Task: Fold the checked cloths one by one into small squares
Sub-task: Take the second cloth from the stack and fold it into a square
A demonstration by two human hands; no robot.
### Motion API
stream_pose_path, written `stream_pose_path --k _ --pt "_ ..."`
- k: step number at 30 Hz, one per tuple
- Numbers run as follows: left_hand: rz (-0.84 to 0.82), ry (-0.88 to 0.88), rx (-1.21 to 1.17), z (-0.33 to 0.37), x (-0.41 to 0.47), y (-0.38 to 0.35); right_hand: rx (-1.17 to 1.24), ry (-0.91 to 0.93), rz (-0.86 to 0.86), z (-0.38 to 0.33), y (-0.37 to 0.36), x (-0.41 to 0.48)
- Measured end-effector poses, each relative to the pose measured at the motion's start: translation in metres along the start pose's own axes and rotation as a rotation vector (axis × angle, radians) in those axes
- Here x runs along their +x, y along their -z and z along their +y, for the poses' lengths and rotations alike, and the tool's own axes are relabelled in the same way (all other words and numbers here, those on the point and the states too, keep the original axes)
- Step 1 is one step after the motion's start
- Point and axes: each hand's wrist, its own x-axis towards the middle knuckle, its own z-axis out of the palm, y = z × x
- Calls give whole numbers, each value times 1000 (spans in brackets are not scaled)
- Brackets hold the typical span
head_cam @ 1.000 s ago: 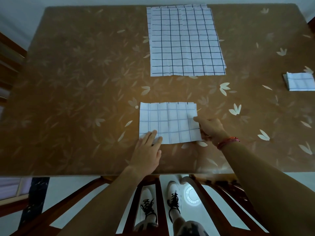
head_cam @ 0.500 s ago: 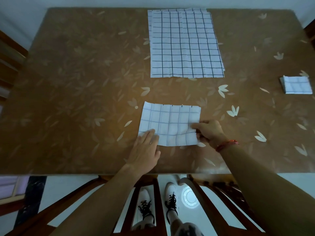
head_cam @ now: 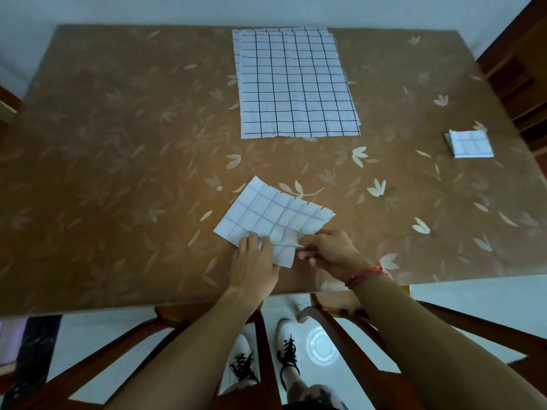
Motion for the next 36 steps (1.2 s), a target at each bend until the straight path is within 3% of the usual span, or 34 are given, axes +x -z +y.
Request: stream_pose_path --k 6,12,17,21,24,28,36 --pt "22 -55 -49 -9 -6 2 -73 63 -228 1 7 -16" --pt "-18 -187 -126 -31 -12 7 -154 287 -44 17 19 -1" --pt "-186 -274 -116 -59 -18 17 -623 568 137 26 27 5" --pt "-146 -313 -98 -79 -22 13 -1074 662 101 30 25 7" --pt "-55 -319 -88 -86 -27 7 -1262 692 41 33 21 9" --pt "77 -331 -96 -89 -32 4 -1309 799 0 34 16 9" --pt "175 -233 -132 -89 -34 6 -1227 702 -25 30 15 13"
